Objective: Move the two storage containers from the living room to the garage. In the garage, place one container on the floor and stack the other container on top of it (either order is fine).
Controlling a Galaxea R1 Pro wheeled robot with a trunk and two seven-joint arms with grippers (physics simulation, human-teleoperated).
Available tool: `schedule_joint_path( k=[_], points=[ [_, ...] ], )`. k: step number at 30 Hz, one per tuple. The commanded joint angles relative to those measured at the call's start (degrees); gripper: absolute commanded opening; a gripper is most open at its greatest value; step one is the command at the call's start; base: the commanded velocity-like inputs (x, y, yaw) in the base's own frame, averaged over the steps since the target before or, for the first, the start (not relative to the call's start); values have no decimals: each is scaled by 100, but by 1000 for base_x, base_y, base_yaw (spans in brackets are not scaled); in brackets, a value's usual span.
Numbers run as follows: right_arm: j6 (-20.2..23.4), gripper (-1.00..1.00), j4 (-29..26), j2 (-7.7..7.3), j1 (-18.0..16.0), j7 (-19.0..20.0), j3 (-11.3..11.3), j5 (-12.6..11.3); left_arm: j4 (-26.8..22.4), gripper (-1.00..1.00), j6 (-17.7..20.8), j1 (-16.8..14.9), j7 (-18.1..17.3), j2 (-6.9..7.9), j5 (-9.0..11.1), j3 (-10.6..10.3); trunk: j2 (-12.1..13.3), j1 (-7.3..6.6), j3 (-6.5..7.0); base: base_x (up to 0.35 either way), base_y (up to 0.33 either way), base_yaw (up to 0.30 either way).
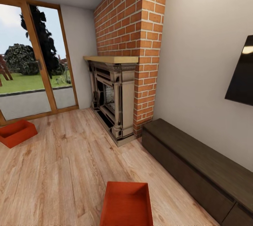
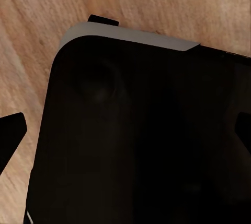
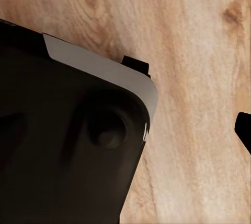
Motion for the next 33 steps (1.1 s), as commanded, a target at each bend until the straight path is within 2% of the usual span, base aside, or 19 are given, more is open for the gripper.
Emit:
schedule_joint_path(
  k=[1,6,15,33],
  points=[
    [-32,100,18,-2,-8,12,-6,27,0,100,-14,-2,3,-2,19,12,-3,0,-14,0,0,0],
    [-24,100,19,6,-8,9,-5,26,-4,100,-17,-2,1,9,-21,-9,-3,0,-56,0,0,0],
    [-21,100,20,7,-8,12,1,32,-8,100,-18,-2,1,138,-45,-21,-3,0,-138,0,0,0],
    [-21,100,22,8,-8,10,6,28,-8,100,-18,-2,1,141,-44,-23,-3,0,-302,0,0,0]
  ],
)
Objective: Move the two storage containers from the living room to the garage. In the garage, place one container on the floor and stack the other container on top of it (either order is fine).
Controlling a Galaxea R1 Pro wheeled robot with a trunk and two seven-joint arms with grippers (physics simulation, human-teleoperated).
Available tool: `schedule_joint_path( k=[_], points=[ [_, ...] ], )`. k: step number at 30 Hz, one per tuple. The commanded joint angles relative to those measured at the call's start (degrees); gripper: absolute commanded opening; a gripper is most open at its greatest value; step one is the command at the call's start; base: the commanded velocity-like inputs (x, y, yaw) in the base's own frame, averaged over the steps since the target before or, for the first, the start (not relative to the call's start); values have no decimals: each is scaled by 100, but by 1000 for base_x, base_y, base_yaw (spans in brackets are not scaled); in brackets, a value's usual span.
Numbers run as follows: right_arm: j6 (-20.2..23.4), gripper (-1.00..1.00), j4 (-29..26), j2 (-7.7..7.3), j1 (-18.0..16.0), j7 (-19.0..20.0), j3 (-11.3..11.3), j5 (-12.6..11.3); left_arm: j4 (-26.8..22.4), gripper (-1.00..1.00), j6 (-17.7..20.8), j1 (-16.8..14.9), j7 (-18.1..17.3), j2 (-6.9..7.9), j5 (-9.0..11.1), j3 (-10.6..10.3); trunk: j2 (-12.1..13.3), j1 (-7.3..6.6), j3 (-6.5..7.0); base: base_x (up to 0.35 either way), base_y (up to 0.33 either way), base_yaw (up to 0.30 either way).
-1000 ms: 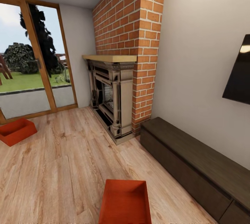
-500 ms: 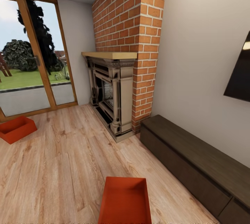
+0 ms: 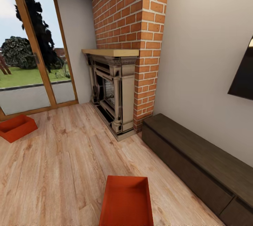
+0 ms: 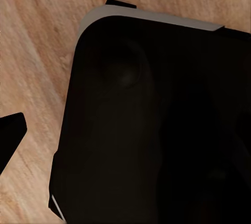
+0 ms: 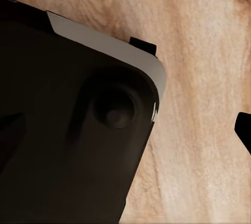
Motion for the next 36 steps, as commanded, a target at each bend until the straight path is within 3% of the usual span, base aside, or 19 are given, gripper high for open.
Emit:
schedule_joint_path(
  k=[1,36],
  points=[
    [-36,100,17,-3,-8,11,-6,29,1,100,-15,-2,3,-2,27,10,-3,0,-15,0,0,0],
    [-37,100,15,-2,-8,22,-11,36,1,100,-15,-2,3,-4,29,16,-3,0,-334,0,0,0]
  ],
)
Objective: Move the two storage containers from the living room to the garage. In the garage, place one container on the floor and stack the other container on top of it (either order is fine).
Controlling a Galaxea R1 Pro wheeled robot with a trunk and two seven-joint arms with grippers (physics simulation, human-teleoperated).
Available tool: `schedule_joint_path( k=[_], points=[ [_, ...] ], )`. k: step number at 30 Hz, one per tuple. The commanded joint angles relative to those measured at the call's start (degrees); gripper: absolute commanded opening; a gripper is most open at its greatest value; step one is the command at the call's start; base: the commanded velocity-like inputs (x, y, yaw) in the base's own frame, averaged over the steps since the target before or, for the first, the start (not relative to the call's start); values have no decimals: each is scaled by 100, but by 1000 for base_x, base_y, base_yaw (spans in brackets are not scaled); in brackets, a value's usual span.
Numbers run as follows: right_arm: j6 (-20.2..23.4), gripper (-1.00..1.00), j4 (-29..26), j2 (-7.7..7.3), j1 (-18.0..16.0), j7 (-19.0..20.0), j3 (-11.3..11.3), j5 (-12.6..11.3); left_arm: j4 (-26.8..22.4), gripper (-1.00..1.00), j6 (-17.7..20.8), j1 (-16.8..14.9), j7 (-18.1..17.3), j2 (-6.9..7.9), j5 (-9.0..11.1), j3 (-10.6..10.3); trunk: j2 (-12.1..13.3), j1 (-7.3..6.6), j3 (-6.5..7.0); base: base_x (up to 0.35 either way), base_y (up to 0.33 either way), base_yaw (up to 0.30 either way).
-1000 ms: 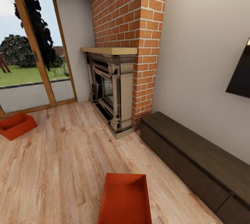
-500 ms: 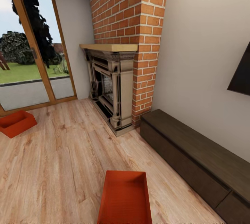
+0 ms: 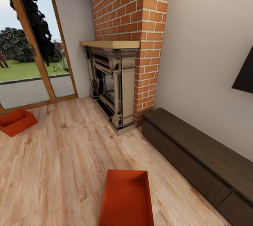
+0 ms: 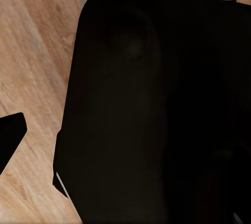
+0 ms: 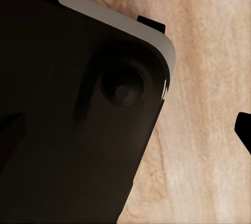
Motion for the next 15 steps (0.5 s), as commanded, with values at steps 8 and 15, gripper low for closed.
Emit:
schedule_joint_path(
  k=[8,15],
  points=[
    [-32,100,17,-11,-7,4,15,15,1,100,-15,-2,3,-1,27,9,-3,0,-78,0,0,0],
    [-32,100,18,-3,-8,-13,11,22,1,100,-15,-2,3,-2,26,9,-3,0,-142,0,0,0]
  ],
)
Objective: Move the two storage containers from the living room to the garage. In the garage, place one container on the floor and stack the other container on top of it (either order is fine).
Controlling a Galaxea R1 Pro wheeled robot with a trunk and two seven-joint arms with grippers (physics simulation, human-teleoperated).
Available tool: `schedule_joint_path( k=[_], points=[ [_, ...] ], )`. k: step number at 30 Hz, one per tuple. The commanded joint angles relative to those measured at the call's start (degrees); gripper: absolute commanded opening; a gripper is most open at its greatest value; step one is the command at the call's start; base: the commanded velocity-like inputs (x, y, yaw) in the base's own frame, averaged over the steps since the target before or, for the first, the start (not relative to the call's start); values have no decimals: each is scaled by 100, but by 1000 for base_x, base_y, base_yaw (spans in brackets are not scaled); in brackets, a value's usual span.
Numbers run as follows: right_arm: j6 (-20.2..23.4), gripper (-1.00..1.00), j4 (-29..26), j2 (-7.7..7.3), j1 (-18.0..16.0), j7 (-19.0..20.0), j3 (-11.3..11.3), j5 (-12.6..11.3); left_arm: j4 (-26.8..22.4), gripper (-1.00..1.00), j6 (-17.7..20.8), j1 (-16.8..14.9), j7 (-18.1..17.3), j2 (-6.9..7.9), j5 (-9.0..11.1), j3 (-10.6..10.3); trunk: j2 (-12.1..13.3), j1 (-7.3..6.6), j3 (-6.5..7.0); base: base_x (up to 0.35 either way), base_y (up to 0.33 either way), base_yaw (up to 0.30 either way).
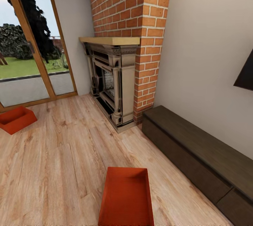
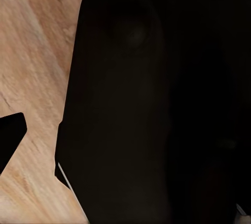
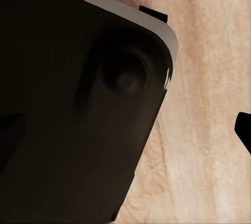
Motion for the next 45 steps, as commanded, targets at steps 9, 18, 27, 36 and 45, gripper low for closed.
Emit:
schedule_joint_path(
  k=[9,18,27,36,45],
  points=[
    [-37,100,17,-16,-7,0,-13,20,1,100,-15,-2,4,-2,26,9,-3,0,-87,0,0,0],
    [-39,100,17,-9,-7,-6,-22,27,1,100,-15,-2,4,-2,26,9,-3,0,-169,0,0,0],
    [-39,100,17,-9,-7,-7,-23,26,1,100,-15,-2,4,-2,25,9,-3,0,-251,0,0,0],
    [-39,100,19,-9,-8,-7,-23,28,1,100,-15,-2,3,-2,24,9,-3,0,-333,0,0,0],
    [-39,100,17,-8,-7,-7,-23,28,1,100,-15,-2,4,-2,26,9,-3,0,-415,0,0,0]
  ],
)
